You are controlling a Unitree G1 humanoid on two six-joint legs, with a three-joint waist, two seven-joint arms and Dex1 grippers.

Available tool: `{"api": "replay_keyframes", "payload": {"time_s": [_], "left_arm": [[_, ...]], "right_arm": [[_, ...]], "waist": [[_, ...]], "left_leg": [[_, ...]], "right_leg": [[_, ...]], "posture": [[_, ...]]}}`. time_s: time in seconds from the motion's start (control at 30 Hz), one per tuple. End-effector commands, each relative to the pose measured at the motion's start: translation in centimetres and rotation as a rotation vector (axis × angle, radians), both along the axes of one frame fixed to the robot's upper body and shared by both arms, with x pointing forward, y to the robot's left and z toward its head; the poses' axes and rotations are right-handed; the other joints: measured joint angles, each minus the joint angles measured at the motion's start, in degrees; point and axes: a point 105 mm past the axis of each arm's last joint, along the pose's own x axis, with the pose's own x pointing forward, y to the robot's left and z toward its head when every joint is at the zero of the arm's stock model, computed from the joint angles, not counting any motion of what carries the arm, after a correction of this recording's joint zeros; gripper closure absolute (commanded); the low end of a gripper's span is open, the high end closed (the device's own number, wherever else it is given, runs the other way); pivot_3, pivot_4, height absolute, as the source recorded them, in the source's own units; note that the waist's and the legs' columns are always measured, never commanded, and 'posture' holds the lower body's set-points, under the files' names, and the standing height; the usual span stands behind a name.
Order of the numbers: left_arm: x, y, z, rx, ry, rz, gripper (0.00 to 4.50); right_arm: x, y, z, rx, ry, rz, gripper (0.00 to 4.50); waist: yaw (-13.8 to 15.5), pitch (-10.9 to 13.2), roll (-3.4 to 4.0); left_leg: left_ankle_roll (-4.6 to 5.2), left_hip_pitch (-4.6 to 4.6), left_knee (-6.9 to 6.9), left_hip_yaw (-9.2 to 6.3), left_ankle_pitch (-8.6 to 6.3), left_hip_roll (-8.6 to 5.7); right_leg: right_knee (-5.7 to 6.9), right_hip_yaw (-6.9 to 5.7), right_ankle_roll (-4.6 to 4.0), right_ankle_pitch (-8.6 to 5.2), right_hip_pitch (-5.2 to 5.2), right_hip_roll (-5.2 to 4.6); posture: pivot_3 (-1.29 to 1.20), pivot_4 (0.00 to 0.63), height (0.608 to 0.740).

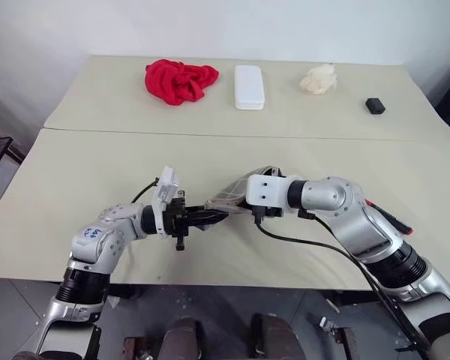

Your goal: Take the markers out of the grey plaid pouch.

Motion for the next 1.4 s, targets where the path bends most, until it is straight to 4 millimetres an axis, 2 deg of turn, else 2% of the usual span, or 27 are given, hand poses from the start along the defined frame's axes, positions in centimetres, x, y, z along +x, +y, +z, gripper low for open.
{"api": "replay_keyframes", "payload": {"time_s": [0.03, 0.2, 0.33, 0.43, 0.53, 0.63, 0.73, 0.77, 0.87, 0.9, 1.0, 1.13, 1.3, 1.4], "left_arm": [[0.5, 0.6, 1.6, -0.007, -0.13, 0.026, 4.44], [1.2, 0.9, 1.3, 0.012, -0.198, 0.065, 4.44], [1.0, 0.7, 1.0, 0.015, -0.19, 0.043, 4.44], [0.6, 0.4, 1.0, -0.015, -0.145, 0.016, 4.44], [-0.4, 0.1, 1.0, -0.041, -0.049, -0.063, 4.44], [-1.0, 0.1, 1.3, -0.051, 0.016, -0.116, 4.44], [-0.9, 0.2, 1.5, -0.052, 0.039, -0.124, 4.44], [-0.4, 0.2, 1.5, -0.042, 0.005, -0.091, 4.44], [2.3, 0.4, 0.2, 0.127, -0.329, 0.095, 4.44], [2.1, 0.4, -0.5, 0.164, -0.35, 0.069, 4.44], [2.3, 0.9, -1.8, 0.206, -0.4, 0.075, 4.44], [3.0, 2.5, -0.8, 0.143, -0.441, 0.187, 4.44], [2.9, 4.9, 0.4, 0.164, -0.459, 0.202, 4.44], [2.6, 5.6, 0.9, 0.207, -0.421, 0.14, 4.44]], "right_arm": [[-0.3, -0.5, 1.3, -0.007, -0.028, 0.021, 0.82], [-0.9, -3.4, 0.9, -0.102, 0.057, -0.013, 0.82], [-2.4, -6.2, -0.1, -0.23, 0.192, -0.046, 0.82], [-3.6, -7.0, -0.6, -0.265, 0.268, -0.048, 0.82], [-4.5, -6.2, -0.1, -0.22, 0.305, -0.034, 0.82], [-4.0, -5.3, 0.9, -0.164, 0.261, -0.053, 0.82], [-1.6, -3.8, 2.8, -0.03, 0.094, -0.118, 0.82], [-0.9, -3.2, 3.4, 0.012, 0.035, -0.132, 0.82], [-0.4, -1.9, 2.8, 0.045, -0.031, -0.127, 0.82], [-0.3, -1.7, 2.6, 0.054, -0.038, -0.124, 0.82], [-0.5, -1.6, 2.3, 0.057, -0.037, -0.117, 0.82], [-0.7, -2.1, 2.4, 0.053, -0.042, -0.121, 0.82], [-0.6, -2.8, 2.7, 0.056, -0.04, -0.137, 0.82], [-0.7, -3.0, 3.0, 0.074, -0.028, -0.139, 0.82]], "waist": [[0.0, 0.0, 0.0], [0.1, 0.0, 0.0], [0.2, 0.0, 0.0], [0.1, 0.0, -0.01], [0.0, 0.0, -0.02], [-0.1, 0.0, -0.02], [-0.1, 0.0, -0.02], [-0.1, 0.0, -0.02], [0.3, 0.0, -0.01], [0.4, 0.0, -0.01], [0.2, 0.0, -0.01], [0.0, 0.0, -0.02], [-0.1, 0.0, -0.01], [-0.1, 0.0, -0.01]], "left_leg": [[0.0, 0.0, 0.0, 0.0, 0.0, 0.0], [0.0, -0.01, -0.02, 0.02, 0.0, -0.01], [0.01, -0.01, -0.01, 0.01, 0.0, -0.02], [0.01, 0.0, 0.0, 0.01, -0.01, -0.02], [0.01, 0.01, 0.01, 0.01, 0.0, -0.01], [0.0, 0.01, 0.0, 0.0, 0.0, 0.0], [0.0, 0.02, 0.01, 0.0, 0.0, 0.01], [0.0, 0.01, 0.03, 0.01, 0.0, 0.0], [-0.01, 0.0, 0.03, 0.03, 0.01, 0.0], [-0.02, -0.02, 0.02, 0.03, 0.01, -0.02], [0.0, -0.05, -0.01, 0.06, 0.0, -0.06], [0.0, -0.06, -0.04, 0.08, -0.01, -0.03], [0.0, -0.05, -0.04, 0.08, 0.0, 0.0], [0.0, -0.05, -0.04, 0.08, 0.0, 0.0]], "right_leg": [[0.0, 0.0, 0.0, 0.0, 0.0, 0.0], [-0.04, 0.0, 0.0, 0.0, -0.01, 0.0], [-0.03, 0.0, 0.0, 0.0, 0.0, -0.02], [-0.03, 0.0, 0.0, 0.0, 0.01, -0.01], [-0.02, 0.0, 0.0, 0.0, 0.01, -0.01], [0.01, 0.01, 0.0, 0.0, 0.0, 0.0], [0.01, 0.01, 0.0, 0.0, 0.0, 0.0], [0.03, 0.02, 0.0, 0.0, -0.01, -0.01], [0.06, 0.02, 0.0, 0.0, -0.04, 0.0], [0.01, 0.0, 0.0, 0.0, -0.04, -0.01], [-0.08, 0.0, 0.0, 0.0, -0.03, -0.02], [-0.05, 0.0, 0.01, 0.0, -0.08, -0.01], [-0.03, 0.0, 0.01, 0.0, -0.09, -0.01], [-0.03, 0.0, 0.01, 0.0, -0.08, 0.0]], "posture": [[0.0, 0.15, 0.74], [0.0, 0.15, 0.74], [0.0, 0.15, 0.74], [0.0, 0.15, 0.74], [0.0, 0.15, 0.74], [0.0, 0.15, 0.74], [0.0, 0.15, 0.74], [0.0, 0.15, 0.74], [0.0, 0.15, 0.74], [0.0, 0.15, 0.74], [0.0, 0.15, 0.74], [0.0, 0.15, 0.74], [0.0, 0.15, 0.74], [0.0, 0.15, 0.74]]}}
